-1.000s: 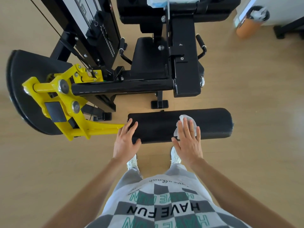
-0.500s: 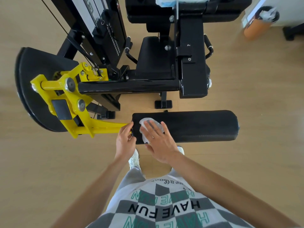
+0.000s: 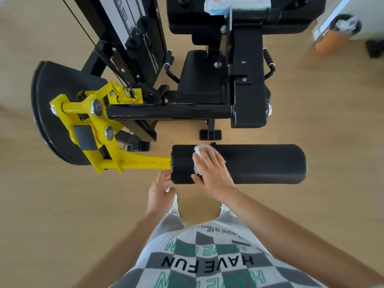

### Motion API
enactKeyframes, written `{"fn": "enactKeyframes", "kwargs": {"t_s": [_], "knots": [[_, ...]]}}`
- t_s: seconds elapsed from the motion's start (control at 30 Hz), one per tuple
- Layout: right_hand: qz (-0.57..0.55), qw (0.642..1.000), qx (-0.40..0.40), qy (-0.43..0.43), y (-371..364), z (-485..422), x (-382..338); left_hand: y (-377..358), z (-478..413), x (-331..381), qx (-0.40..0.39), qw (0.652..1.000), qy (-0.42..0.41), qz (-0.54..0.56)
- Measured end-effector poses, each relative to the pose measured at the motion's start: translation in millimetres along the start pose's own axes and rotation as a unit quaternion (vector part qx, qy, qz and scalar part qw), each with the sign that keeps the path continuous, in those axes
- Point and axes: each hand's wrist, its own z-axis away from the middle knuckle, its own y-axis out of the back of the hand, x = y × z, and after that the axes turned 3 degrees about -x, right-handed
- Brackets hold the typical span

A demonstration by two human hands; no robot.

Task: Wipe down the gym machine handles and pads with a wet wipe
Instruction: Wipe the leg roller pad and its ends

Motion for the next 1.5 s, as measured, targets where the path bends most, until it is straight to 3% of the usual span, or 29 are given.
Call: {"fn": "enactKeyframes", "kwargs": {"t_s": [0.17, 0.3, 0.47, 0.67, 0.77, 0.9, 1.03, 1.37, 1.5], "knots": [[0.024, 0.995, -0.018, 0.096, -8, -15, -37, 7, 1, 0, -0.02, 0.999, 0.022, 0.013], [0.066, 0.992, -0.021, 0.101, -16, -5, -17, 13, -7, -1, -0.028, 0.998, 0.055, 0.0], [0.043, 0.999, 0.007, 0.01, -15, 33, 28, 18, -19, 12, -0.012, 0.997, 0.058, -0.051], [0.0, 0.992, 0.029, -0.119, -10, 50, 51, 7, -39, 25, 0.016, 0.988, -0.048, -0.145], [-0.019, 0.992, 0.022, -0.121, -6, 37, 36, -4, -48, 40, -0.035, 0.968, -0.101, -0.227], [-0.019, 0.998, -0.001, -0.052, -13, 28, 19, -18, -48, 41, -0.081, 0.932, -0.133, -0.328], [-0.012, 0.998, 0.011, -0.053, -20, 38, 30, -21, -45, 39, -0.044, 0.925, -0.14, -0.35], [-0.067, 0.955, 0.101, -0.271, -16, 100, 123, -35, -45, 50, 0.033, 0.907, -0.15, -0.393], [-0.068, 0.945, 0.108, -0.302, -14, 94, 128, -46, -48, 58, 0.035, 0.9, -0.161, -0.403]]}}
